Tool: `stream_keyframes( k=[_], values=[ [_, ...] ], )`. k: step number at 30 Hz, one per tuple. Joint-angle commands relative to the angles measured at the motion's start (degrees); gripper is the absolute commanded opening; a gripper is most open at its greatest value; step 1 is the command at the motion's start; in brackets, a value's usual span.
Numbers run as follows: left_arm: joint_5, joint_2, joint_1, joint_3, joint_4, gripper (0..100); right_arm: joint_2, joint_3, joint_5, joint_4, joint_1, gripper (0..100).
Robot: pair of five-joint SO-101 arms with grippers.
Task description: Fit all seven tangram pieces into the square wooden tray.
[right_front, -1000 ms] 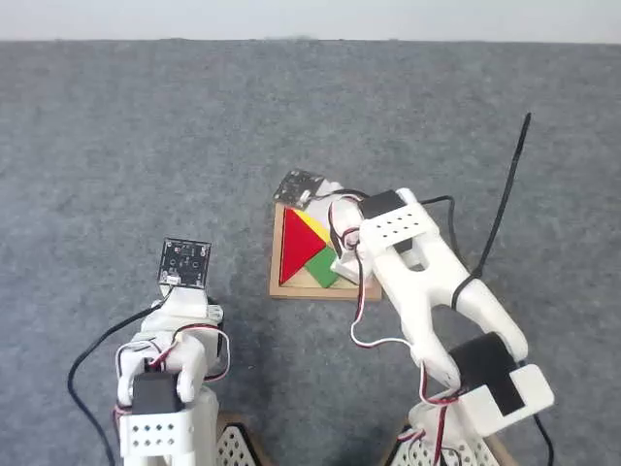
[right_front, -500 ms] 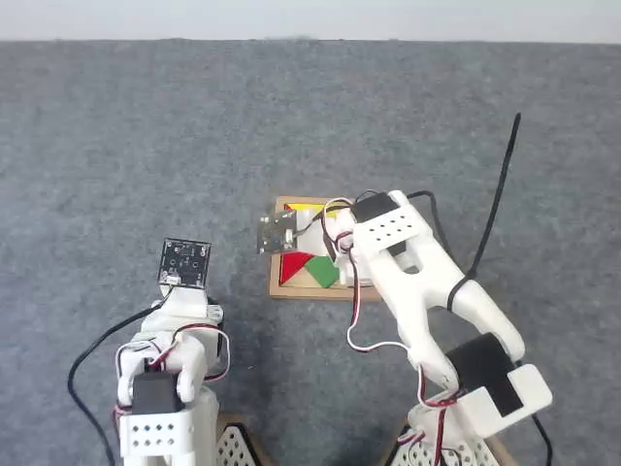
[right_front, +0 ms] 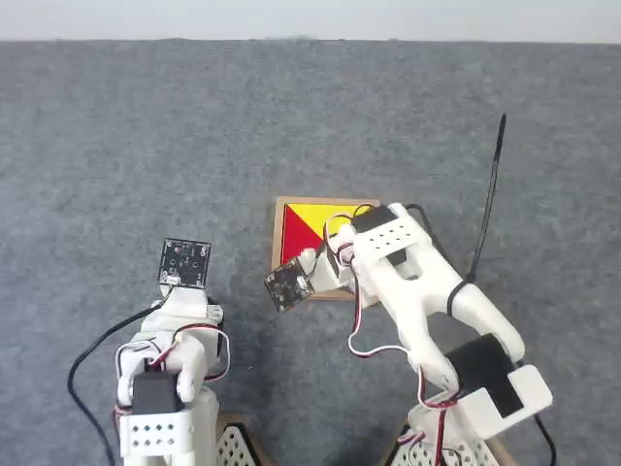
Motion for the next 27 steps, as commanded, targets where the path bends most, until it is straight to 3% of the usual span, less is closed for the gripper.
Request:
stream_keyframes(
  k=[1,7,14,27],
  values=[
    [-0.09,-0.97,0.26,-0.57,0.18,2,-3.21,-0.18,2.64,0.66,0.22,13.3],
    [-0.09,-0.97,0.26,-0.57,0.18,2,-3.38,-0.18,8.09,0.66,0.31,13.3],
    [-0.09,-0.97,0.26,-0.57,0.18,2,-3.30,-0.44,20.92,0.04,2.68,13.6],
    [-0.09,-0.97,0.26,-0.57,0.18,2,-3.12,-4.66,22.86,0.57,2.95,14.6]
  ],
)
